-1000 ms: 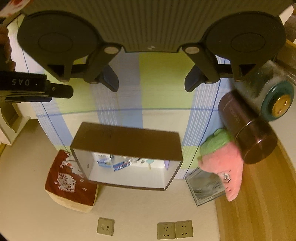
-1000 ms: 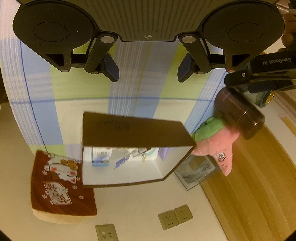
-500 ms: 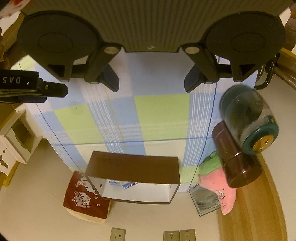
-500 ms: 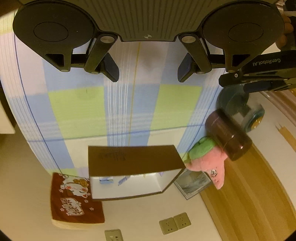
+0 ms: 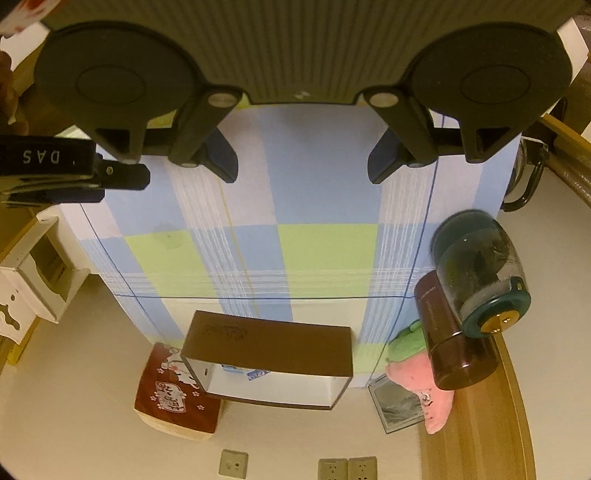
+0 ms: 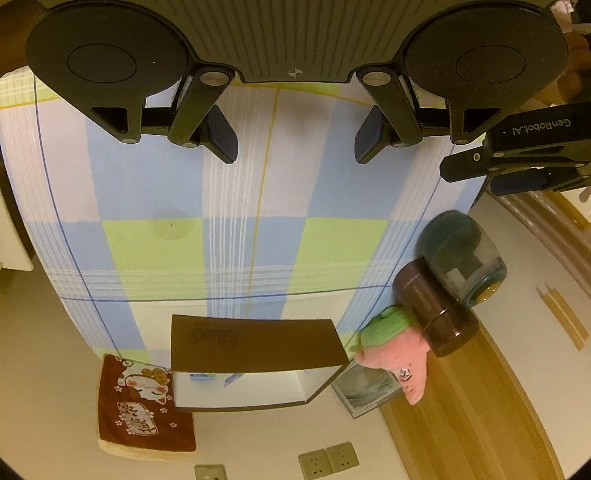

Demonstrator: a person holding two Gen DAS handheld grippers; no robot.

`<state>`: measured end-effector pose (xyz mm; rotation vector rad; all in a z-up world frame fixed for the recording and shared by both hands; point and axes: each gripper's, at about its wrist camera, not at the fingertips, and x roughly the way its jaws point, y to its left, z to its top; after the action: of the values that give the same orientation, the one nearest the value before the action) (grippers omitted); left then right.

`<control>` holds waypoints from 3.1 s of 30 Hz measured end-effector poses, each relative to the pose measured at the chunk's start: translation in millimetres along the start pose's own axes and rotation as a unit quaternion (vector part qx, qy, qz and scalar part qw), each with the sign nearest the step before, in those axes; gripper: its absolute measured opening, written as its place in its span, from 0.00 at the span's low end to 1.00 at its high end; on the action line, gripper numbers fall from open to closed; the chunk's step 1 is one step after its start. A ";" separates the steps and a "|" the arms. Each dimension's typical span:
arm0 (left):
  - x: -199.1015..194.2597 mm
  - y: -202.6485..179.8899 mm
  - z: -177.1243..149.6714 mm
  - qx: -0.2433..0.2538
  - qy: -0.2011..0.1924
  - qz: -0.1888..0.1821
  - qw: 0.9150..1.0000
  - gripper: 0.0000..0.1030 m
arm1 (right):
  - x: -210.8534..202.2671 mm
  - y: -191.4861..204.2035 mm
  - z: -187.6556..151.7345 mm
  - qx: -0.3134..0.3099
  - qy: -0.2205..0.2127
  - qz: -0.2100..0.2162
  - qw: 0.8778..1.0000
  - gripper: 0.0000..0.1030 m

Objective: Organize rigid objects

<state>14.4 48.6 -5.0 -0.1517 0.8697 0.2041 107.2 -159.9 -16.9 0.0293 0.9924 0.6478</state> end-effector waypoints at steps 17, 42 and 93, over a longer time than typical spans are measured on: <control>-8.9 -10.9 -12.6 0.006 0.001 0.003 1.000 0.74 | -13.3 -7.9 -17.9 0.008 0.003 0.004 1.000 0.68; -6.9 -10.4 -8.7 0.006 -0.002 0.003 1.000 0.74 | -10.6 -5.3 -13.6 0.006 0.002 0.003 1.000 0.68; -3.2 -13.8 -4.6 0.007 -0.002 0.000 1.000 0.74 | -9.2 -6.6 -11.5 0.007 0.003 0.002 1.000 0.68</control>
<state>12.3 33.9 -4.8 -0.1384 0.8677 0.1983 97.9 -173.1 -18.3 0.0416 1.0031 0.6459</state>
